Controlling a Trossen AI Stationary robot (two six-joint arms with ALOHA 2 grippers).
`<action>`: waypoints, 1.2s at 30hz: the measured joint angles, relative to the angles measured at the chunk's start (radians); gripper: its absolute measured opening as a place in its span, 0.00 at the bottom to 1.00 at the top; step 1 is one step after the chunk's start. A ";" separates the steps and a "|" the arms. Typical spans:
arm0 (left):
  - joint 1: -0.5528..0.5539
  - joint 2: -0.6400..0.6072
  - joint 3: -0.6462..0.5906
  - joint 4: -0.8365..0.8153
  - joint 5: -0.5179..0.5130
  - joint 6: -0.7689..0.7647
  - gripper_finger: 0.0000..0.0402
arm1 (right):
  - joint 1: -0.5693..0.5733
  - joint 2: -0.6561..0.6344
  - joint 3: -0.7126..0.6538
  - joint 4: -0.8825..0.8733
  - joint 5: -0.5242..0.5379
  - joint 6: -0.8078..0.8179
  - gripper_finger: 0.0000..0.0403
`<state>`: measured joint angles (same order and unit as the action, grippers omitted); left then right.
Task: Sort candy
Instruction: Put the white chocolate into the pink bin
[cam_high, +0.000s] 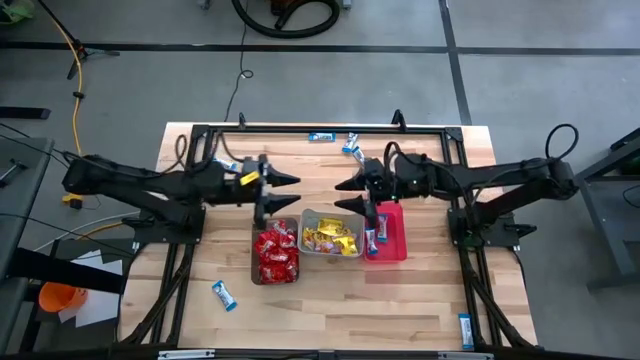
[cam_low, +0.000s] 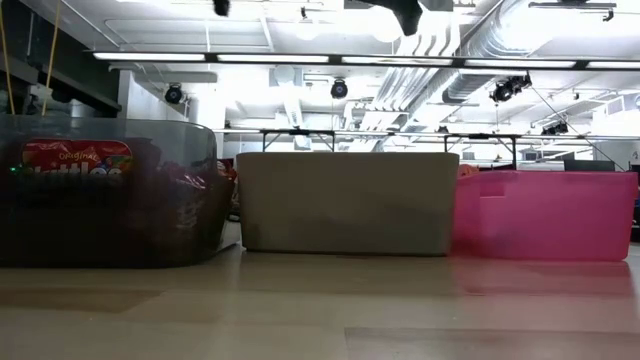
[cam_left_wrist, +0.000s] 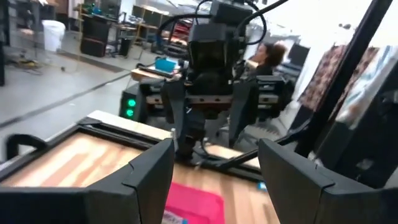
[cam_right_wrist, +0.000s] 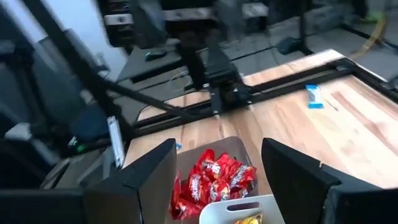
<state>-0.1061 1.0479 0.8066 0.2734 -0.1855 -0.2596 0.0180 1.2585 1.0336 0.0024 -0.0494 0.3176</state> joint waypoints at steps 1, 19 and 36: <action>0.013 0.025 0.000 0.029 0.013 -0.018 0.55 | -0.009 -0.007 0.000 -0.004 -0.028 -0.014 0.58; 0.172 0.090 0.000 -0.091 0.057 -0.168 0.55 | -0.130 -0.131 0.000 -0.094 -0.055 -0.152 0.58; 0.800 0.171 -0.008 -1.169 -0.060 -0.341 0.55 | -0.243 0.007 0.000 -0.006 -0.047 -0.027 0.58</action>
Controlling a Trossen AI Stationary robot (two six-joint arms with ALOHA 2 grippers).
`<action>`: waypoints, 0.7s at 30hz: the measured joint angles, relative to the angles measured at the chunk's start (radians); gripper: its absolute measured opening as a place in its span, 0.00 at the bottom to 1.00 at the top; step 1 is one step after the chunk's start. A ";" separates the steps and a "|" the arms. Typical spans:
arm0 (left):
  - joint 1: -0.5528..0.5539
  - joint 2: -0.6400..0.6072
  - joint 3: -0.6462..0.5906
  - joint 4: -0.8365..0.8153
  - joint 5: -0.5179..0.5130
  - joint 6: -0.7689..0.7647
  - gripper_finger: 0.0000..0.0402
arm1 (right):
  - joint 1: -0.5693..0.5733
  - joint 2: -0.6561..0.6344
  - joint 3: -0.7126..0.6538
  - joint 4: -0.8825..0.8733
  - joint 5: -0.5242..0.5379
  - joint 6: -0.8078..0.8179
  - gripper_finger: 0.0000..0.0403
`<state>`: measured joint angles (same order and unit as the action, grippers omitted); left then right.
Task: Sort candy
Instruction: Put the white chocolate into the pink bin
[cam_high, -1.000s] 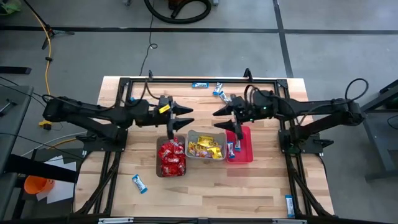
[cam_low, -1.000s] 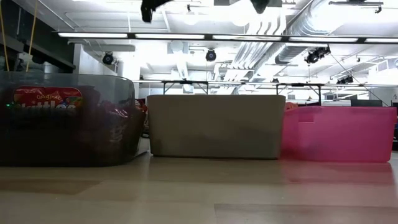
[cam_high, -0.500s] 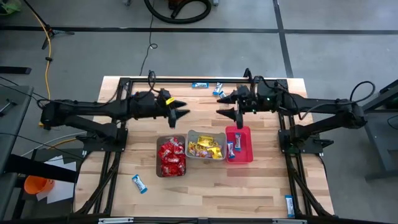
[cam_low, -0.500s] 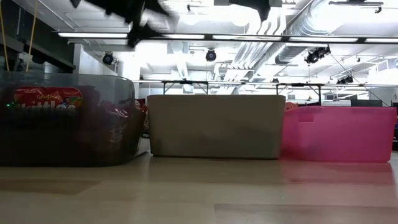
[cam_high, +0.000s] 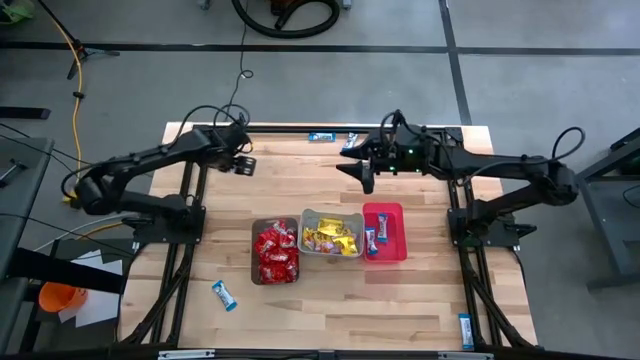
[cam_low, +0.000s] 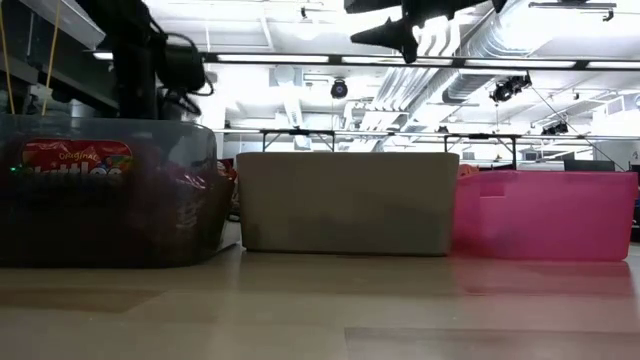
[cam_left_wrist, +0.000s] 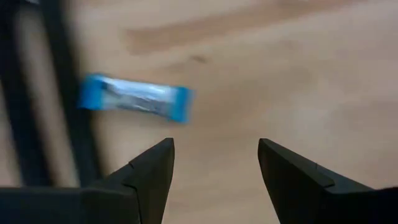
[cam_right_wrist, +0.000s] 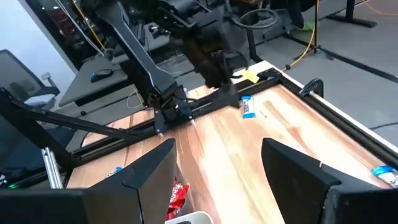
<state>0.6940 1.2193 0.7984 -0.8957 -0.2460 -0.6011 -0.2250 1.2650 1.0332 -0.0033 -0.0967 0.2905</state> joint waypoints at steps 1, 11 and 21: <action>0.008 0.012 -0.010 0.009 -0.045 -0.005 0.55 | 0.000 0.007 0.000 0.003 0.000 0.000 0.58; 0.005 0.036 -0.195 0.247 -0.264 -0.254 0.49 | 0.000 0.034 0.000 0.008 -0.013 0.024 0.58; 0.007 0.036 -0.320 0.457 -0.319 -0.412 0.02 | 0.000 0.034 0.000 0.000 -0.031 0.027 0.58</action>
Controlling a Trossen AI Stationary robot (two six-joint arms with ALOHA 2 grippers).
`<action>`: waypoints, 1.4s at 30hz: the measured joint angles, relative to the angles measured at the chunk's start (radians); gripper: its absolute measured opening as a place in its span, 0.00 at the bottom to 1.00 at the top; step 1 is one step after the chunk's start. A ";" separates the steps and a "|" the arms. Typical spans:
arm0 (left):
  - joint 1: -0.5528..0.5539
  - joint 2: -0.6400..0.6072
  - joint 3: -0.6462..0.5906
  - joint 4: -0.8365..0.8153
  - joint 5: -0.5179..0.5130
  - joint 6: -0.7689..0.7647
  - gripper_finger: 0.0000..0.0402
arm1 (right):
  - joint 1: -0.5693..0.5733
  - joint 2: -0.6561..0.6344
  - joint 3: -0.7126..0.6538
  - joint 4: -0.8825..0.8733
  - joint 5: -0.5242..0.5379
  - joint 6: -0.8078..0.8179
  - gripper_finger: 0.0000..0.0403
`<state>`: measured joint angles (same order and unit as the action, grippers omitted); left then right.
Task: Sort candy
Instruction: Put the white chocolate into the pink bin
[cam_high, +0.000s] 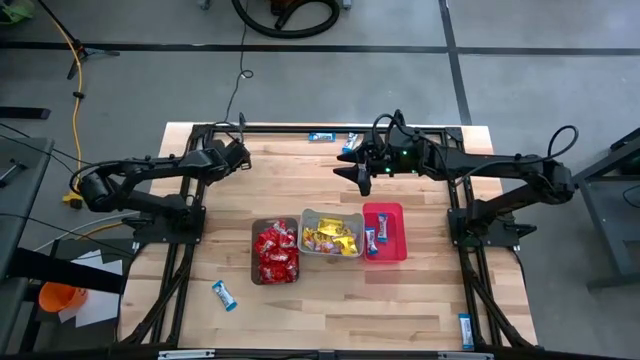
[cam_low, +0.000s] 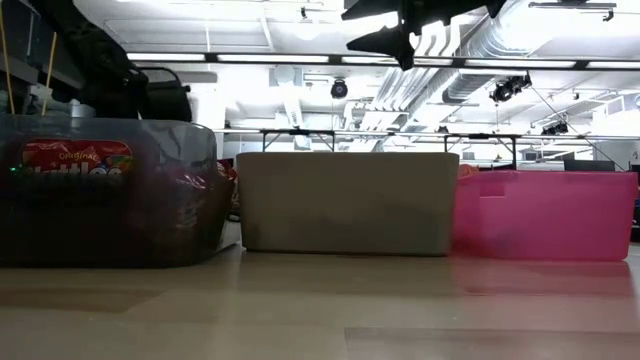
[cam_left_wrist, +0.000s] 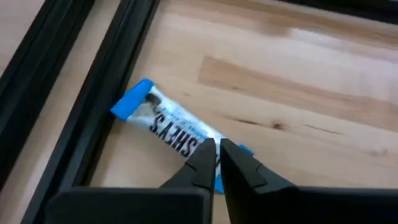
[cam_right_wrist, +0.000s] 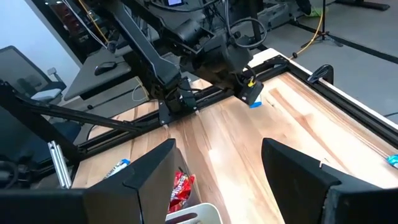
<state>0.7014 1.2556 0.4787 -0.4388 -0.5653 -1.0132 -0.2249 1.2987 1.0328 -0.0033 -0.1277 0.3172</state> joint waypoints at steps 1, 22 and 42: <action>0.005 0.001 -0.011 0.005 -0.002 -0.012 0.03 | 0.000 0.000 0.000 0.000 -0.001 0.000 0.58; -0.033 0.035 -0.123 0.235 0.072 0.016 0.00 | 0.005 0.000 0.000 -0.079 -0.058 0.019 0.58; -0.438 -0.058 -0.101 0.214 0.582 0.381 0.00 | 0.005 0.000 0.000 -0.080 -0.058 0.018 0.58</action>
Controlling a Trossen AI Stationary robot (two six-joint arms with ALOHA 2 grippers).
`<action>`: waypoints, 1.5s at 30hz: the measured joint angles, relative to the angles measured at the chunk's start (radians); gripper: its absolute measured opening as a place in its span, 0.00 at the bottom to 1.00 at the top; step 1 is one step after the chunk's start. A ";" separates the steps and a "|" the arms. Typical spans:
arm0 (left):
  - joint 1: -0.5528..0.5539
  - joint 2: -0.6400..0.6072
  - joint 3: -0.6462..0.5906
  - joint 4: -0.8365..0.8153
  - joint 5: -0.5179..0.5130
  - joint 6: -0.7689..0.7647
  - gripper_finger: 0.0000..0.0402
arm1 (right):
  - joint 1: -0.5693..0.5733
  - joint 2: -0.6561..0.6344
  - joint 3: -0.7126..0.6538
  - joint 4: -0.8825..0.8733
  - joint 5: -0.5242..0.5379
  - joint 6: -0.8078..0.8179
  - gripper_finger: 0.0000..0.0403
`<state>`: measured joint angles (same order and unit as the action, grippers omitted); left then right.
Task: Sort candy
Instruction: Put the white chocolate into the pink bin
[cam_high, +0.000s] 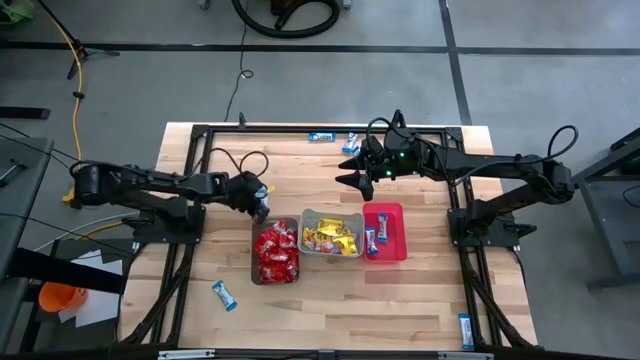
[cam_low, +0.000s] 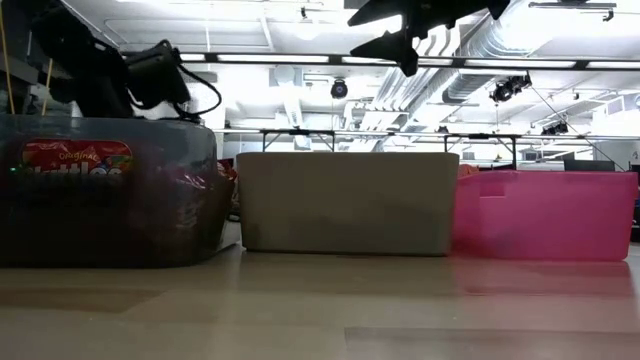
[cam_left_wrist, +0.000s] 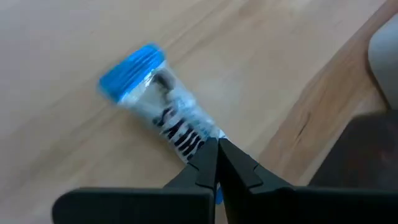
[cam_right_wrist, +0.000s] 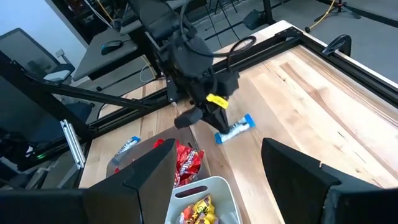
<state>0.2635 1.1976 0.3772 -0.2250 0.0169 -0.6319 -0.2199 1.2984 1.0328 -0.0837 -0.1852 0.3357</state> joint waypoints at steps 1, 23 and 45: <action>0.003 -0.024 0.005 -0.023 -0.004 0.002 0.00 | 0.000 0.000 0.000 -0.001 0.000 0.000 0.58; 0.080 -0.226 0.071 -0.135 0.183 0.242 0.42 | 0.000 0.000 0.000 -0.002 0.000 -0.030 0.58; 0.075 0.293 0.413 -0.499 -0.057 1.244 0.62 | 0.000 0.000 0.000 -0.033 -0.001 0.023 0.58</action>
<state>0.3389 1.4904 0.7899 -0.7240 -0.0402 0.6124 -0.2199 1.2984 1.0328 -0.1163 -0.1864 0.3584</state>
